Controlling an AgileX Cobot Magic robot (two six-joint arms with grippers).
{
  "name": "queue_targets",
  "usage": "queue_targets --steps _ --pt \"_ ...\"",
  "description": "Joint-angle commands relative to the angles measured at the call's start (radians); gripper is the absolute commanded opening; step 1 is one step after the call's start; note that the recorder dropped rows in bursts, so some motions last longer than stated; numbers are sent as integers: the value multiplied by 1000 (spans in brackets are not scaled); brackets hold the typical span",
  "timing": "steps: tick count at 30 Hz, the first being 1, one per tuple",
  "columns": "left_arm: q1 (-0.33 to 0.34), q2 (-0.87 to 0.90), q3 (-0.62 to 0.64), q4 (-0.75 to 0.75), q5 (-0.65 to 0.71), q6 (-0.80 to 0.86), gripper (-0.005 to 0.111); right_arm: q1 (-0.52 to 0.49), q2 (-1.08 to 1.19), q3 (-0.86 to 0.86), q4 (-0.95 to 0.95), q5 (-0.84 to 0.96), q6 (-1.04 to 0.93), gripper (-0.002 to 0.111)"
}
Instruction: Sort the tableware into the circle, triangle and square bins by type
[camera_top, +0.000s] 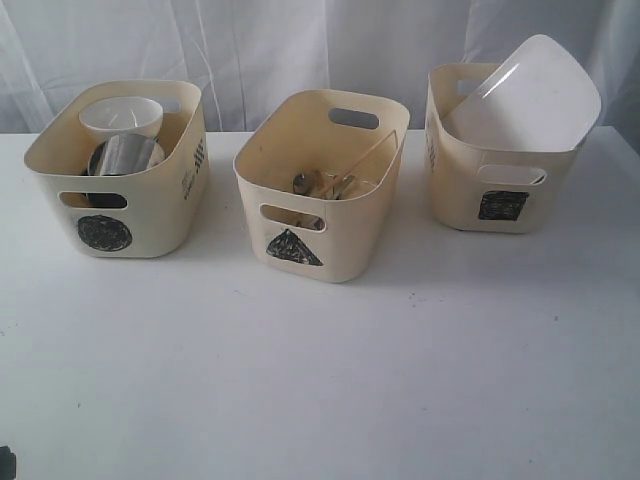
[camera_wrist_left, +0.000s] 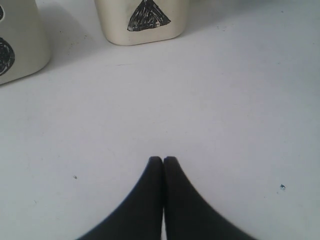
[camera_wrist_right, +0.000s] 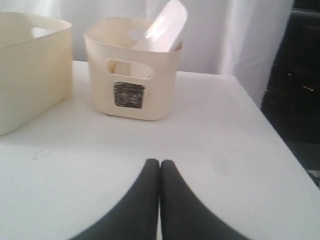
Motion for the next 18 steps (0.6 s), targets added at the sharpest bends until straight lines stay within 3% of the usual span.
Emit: queue_targets --steps 1,7,18 --pt "-5 -5 3 -11 3 0 0 129 -4 5 -38 1 3 0" --pt "-5 -5 3 -11 3 0 0 229 -4 5 -43 -1 30 0" --pt "-5 -5 3 -11 3 0 0 251 -4 5 -27 4 30 0"
